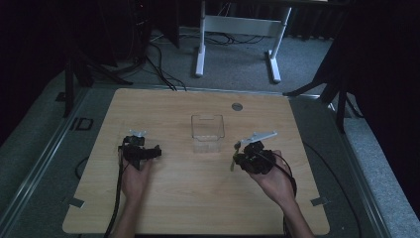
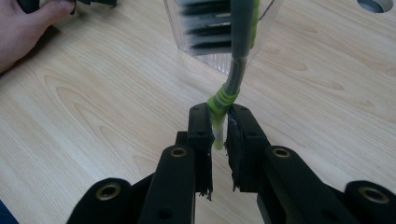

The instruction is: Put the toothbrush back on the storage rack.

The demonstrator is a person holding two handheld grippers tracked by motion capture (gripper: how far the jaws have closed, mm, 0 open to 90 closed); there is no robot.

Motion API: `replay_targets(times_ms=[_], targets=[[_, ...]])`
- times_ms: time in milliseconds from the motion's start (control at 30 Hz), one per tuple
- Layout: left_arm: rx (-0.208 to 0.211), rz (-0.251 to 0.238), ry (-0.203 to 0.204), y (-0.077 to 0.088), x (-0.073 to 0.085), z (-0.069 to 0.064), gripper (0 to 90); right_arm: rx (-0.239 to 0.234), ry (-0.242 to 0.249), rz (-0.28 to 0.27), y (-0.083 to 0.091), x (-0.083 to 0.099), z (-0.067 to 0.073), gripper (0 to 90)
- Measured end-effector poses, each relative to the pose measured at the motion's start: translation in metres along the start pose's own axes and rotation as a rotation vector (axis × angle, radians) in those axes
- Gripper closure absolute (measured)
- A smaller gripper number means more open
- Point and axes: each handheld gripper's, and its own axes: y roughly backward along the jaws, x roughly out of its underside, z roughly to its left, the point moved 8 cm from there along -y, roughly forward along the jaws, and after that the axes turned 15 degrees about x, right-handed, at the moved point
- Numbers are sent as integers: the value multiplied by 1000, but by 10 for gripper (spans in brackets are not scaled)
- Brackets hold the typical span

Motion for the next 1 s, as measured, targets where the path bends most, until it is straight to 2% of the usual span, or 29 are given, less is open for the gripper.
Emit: replay_targets(times_ms=[1000], targets=[[0,1,-1,0,0,0,14,-6,-1,-30,1,-18,-1,802]])
